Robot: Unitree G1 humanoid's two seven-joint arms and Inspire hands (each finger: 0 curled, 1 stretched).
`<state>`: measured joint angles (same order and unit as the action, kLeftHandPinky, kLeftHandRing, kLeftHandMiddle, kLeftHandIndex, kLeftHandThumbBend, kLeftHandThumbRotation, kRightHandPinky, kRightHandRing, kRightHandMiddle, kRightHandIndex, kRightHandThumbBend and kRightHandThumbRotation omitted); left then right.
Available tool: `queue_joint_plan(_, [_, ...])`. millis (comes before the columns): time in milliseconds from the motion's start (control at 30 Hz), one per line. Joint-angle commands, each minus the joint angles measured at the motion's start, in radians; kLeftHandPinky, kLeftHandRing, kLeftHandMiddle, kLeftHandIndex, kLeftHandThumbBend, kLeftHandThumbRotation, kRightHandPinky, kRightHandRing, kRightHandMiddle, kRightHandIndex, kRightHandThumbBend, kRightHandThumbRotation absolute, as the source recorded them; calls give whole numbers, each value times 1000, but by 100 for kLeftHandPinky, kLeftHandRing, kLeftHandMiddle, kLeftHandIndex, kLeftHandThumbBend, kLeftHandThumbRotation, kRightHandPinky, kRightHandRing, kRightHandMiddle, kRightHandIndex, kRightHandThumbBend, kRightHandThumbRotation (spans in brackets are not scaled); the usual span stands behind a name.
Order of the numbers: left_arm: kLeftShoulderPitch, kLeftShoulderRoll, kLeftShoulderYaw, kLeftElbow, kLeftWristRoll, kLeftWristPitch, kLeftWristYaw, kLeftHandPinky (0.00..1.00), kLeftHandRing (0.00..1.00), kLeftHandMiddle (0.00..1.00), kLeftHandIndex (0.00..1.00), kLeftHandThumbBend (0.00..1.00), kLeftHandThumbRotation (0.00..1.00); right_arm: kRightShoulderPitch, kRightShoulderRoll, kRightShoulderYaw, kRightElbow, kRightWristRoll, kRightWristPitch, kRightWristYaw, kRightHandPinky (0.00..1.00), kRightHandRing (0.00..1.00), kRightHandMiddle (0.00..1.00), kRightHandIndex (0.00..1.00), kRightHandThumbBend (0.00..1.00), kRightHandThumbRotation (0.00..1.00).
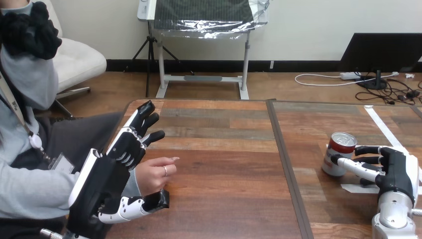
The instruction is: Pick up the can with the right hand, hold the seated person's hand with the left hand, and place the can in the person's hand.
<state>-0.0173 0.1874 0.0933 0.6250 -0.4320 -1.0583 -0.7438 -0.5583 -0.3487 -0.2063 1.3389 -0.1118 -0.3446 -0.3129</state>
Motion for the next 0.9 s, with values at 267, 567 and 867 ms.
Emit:
queue_joint_plan(267, [-50, 1, 8, -46, -2, -5, 5, 86, 96, 98, 94, 100, 48, -88, -5, -4, -23, 11, 3, -1, 34, 39, 45, 48, 87, 0])
queue_joint_plan(567, [-61, -1, 9, -35, -1, -5, 3, 86, 96, 98, 94, 100, 48, -86, -8, -8, -23, 14, 1, -3, 34, 39, 44, 48, 86, 0])
queue_joint_plan(867, [-70, -1, 9, -26, 8, -13, 6, 87, 97, 99, 94, 100, 49, -84, -9, -10, -24, 26, -2, 1, 33, 38, 44, 49, 86, 0])
